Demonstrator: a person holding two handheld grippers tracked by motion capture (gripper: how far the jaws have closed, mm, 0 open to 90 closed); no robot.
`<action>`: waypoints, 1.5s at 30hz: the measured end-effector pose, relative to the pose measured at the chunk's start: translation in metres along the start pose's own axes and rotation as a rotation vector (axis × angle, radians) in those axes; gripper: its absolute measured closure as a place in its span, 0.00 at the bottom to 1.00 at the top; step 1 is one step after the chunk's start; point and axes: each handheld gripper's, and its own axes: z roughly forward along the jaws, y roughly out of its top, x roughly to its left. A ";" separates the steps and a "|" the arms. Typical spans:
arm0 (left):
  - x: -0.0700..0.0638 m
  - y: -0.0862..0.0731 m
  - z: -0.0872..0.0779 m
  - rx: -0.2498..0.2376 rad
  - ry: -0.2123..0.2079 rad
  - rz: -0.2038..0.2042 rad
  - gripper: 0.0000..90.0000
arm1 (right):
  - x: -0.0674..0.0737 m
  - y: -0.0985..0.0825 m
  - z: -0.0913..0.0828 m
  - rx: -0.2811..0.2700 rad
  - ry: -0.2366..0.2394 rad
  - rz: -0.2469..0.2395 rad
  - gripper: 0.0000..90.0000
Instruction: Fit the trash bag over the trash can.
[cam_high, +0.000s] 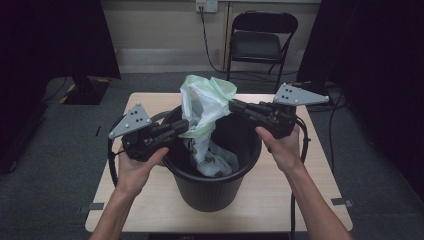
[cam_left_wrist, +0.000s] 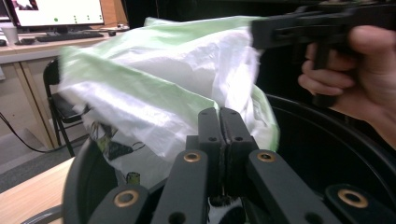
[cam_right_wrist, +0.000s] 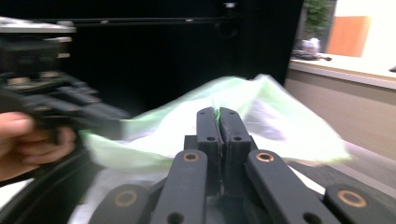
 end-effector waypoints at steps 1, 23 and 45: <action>0.000 0.000 -0.003 -0.002 0.006 0.001 0.99 | -0.004 0.000 0.000 -0.002 -0.011 0.015 0.98; 0.013 0.004 -0.024 -0.085 0.108 -0.058 0.42 | -0.038 -0.012 0.002 -0.011 -0.092 0.114 0.99; 0.056 -0.034 -0.053 0.011 0.151 -0.099 1.00 | -0.101 -0.021 0.001 0.029 -0.246 0.202 0.98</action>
